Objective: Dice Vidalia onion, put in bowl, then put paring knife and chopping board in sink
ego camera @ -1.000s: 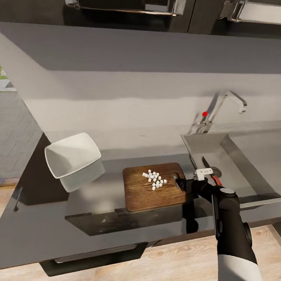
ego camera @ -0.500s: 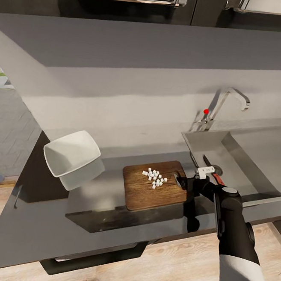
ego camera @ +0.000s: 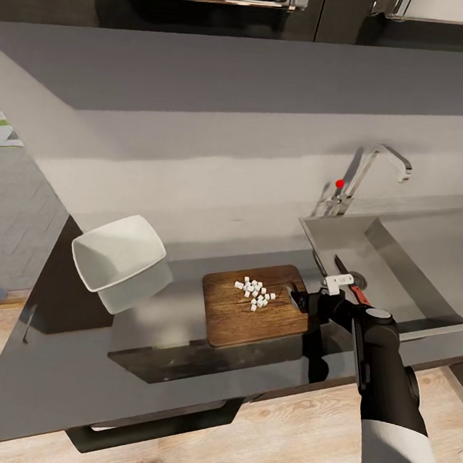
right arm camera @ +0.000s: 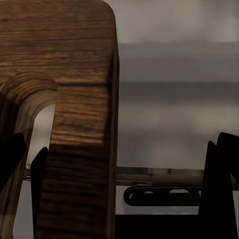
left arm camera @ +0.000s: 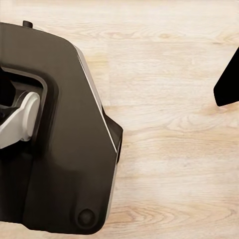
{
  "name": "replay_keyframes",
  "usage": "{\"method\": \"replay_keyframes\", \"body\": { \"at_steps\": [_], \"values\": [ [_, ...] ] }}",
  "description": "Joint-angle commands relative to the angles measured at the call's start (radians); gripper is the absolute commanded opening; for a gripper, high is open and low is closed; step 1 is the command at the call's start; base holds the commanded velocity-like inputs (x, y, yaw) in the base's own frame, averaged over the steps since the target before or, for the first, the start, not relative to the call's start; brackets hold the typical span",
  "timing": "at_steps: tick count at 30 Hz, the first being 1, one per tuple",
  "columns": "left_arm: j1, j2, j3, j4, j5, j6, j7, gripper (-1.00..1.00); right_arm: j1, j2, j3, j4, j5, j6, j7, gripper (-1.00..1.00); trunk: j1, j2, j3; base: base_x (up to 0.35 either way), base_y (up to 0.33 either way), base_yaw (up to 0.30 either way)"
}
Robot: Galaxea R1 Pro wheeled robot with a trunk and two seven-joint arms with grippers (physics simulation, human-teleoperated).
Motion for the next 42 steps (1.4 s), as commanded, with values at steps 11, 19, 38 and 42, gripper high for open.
{"method": "replay_keyframes", "body": {
  "at_steps": [11,19,38,42],
  "values": [
    [0.001,0.0,-0.002,-0.002,0.003,-0.001,0.002,1.0,-0.001,0.002,-0.002,0.03,0.023,0.004,0.006,1.0,0.001,-0.001,-0.002,0.0,0.0,0.0],
    [0.001,0.0,-0.002,-0.002,0.003,-0.001,0.002,1.0,-0.001,0.005,-0.003,0.028,0.053,0.004,0.007,1.0,0.001,-0.001,-0.001,0.0,0.0,0.0],
    [0.001,0.0,-0.002,-0.003,0.003,-0.001,0.003,1.0,-0.001,0.007,-0.002,0.028,0.058,0.004,0.008,1.0,0.001,-0.001,0.027,0.0,0.0,0.0],
    [0.001,0.0,-0.002,-0.002,0.003,-0.001,0.002,1.0,-0.001,0.007,-0.002,0.028,0.058,0.004,0.008,1.0,0.001,-0.001,0.033,0.0,0.0,0.0]
  ]
}}
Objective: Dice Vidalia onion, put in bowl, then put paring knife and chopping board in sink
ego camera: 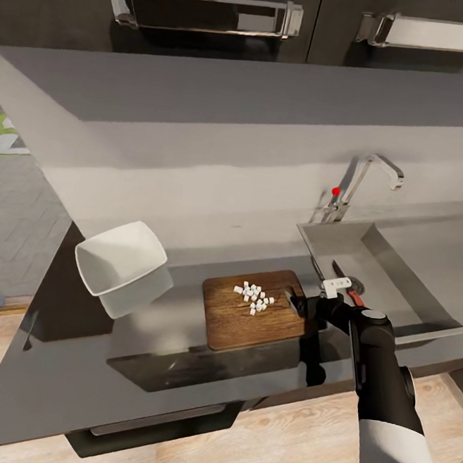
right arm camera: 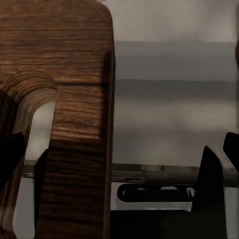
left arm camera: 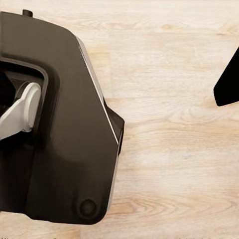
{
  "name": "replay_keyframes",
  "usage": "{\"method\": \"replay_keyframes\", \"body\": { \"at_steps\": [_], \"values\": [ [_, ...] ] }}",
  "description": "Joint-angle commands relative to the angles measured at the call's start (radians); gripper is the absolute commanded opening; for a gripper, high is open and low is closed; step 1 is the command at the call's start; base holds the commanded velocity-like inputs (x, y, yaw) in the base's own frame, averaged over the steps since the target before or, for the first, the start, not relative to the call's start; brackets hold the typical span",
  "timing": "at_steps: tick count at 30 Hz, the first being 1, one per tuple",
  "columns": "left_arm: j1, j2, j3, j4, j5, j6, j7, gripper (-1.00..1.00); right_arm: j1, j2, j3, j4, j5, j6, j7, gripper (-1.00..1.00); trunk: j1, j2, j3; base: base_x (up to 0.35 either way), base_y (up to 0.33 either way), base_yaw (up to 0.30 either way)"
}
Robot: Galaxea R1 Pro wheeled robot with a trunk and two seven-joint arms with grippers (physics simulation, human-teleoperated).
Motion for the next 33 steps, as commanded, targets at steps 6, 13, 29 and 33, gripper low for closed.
{"method": "replay_keyframes", "body": {
  "at_steps": [6,13,29,33],
  "values": [
    [0.001,-0.001,-0.002,-0.002,0.003,-0.001,0.002,1.0,-0.001,0.001,-0.002,-0.001,0.01,0.002,0.01,1.0,0.001,-0.002,0.0,0.0,0.0,0.0],
    [0.001,-0.001,-0.002,-0.002,0.003,-0.001,0.003,1.0,-0.001,0.001,-0.002,-0.001,0.011,0.002,0.01,1.0,0.001,-0.002,0.001,0.0,0.0,0.0],
    [0.001,0.0,-0.002,-0.002,0.003,-0.001,0.002,1.0,-0.001,0.002,-0.001,-0.001,0.011,0.005,0.012,1.0,0.001,-0.002,-0.002,0.0,0.0,0.0],
    [0.001,-0.001,-0.002,-0.002,0.003,-0.001,0.002,1.0,-0.001,0.002,-0.001,-0.001,0.011,0.005,0.012,1.0,0.001,-0.002,-0.007,0.0,0.0,0.0]
  ]
}}
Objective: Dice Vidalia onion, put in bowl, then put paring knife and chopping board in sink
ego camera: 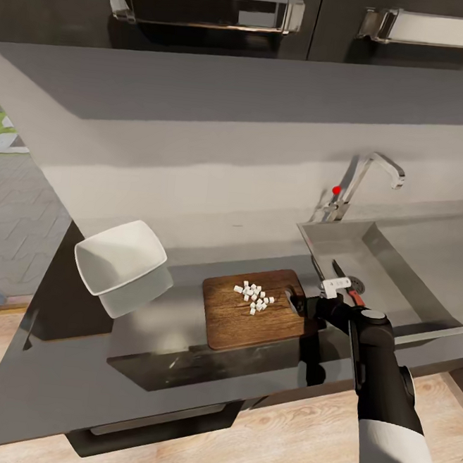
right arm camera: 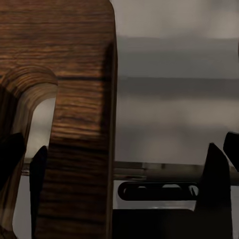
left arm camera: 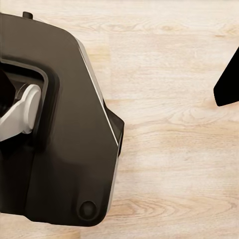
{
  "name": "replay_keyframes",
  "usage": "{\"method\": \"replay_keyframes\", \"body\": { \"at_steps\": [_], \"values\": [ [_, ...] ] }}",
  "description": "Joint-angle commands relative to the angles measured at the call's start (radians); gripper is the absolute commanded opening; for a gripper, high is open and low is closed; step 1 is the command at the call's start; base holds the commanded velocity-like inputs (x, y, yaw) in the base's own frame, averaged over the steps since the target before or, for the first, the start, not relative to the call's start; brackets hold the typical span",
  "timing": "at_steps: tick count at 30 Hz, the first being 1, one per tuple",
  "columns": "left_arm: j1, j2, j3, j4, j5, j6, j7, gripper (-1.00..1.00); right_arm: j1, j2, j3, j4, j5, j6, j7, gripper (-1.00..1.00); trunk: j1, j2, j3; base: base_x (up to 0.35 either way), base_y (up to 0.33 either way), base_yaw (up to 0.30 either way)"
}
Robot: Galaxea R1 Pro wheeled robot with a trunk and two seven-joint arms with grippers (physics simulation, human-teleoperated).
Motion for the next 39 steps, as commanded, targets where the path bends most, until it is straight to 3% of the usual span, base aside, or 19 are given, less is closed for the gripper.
{"method": "replay_keyframes", "body": {
  "at_steps": [1,24,25,39],
  "values": [
    [0.001,0.0,-0.002,-0.002,0.003,-0.001,0.002,1.0,-0.001,0.001,-0.002,-0.001,0.01,0.002,0.01,1.0,0.001,-0.002,-0.003,0.0,0.0,0.0],
    [0.001,0.0,-0.002,-0.002,0.003,-0.001,0.002,1.0,-0.001,0.001,-0.002,-0.001,0.01,0.0,0.009,1.0,0.001,-0.002,-0.01,0.0,0.0,0.0],
    [0.001,0.0,-0.003,-0.002,0.003,-0.001,0.002,1.0,-0.001,0.001,-0.002,-0.001,0.01,0.001,0.009,-1.0,0.001,-0.002,-0.01,0.0,0.0,0.0],
    [0.001,0.0,-0.003,-0.002,0.003,-0.001,0.002,1.0,-0.001,0.001,-0.002,-0.001,0.01,0.0,0.009,-1.0,0.001,-0.002,-0.01,0.0,0.0,0.0]
  ]
}}
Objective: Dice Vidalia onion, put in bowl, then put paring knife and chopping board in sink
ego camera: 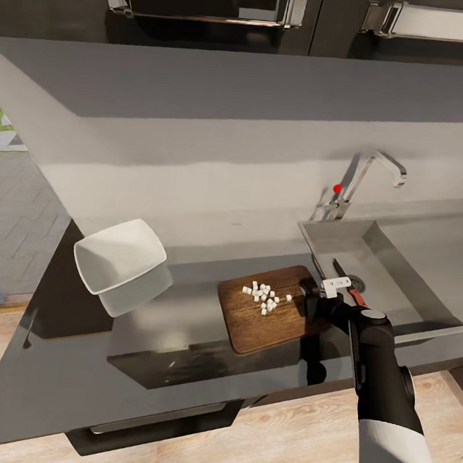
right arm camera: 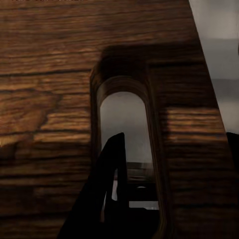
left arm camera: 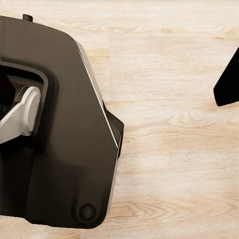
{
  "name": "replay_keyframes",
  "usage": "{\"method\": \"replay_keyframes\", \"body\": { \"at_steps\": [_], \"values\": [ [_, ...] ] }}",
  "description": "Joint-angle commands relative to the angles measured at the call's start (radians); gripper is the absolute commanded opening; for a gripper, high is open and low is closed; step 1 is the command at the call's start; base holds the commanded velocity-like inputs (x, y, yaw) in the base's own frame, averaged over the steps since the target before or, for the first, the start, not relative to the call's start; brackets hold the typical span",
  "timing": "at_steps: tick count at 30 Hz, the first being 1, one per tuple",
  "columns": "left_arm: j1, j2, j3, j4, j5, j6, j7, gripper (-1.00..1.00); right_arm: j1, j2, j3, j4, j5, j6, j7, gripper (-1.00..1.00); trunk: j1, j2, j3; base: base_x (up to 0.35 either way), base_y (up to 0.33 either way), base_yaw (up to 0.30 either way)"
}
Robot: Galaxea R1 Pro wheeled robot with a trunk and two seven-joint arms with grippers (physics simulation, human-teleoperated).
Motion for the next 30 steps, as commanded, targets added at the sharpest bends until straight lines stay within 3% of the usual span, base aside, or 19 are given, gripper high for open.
{"method": "replay_keyframes", "body": {
  "at_steps": [1,11,30],
  "values": [
    [0.001,0.0,-0.002,-0.002,0.003,-0.001,0.002,1.0,-0.001,0.001,-0.002,0.0,0.008,0.009,0.01,-1.0,0.001,-0.001,-0.002,0.0,0.0,0.0],
    [0.001,0.0,-0.002,-0.002,0.003,-0.001,0.002,1.0,-0.001,0.0,-0.002,0.0,0.008,0.009,0.011,-1.0,0.001,-0.001,0.001,0.0,0.0,0.0],
    [0.001,0.0,-0.002,-0.002,0.003,-0.001,0.002,1.0,-0.001,0.001,-0.002,0.0,0.008,0.009,0.011,-1.0,0.001,-0.001,0.029,0.0,0.0,0.0]
  ]
}}
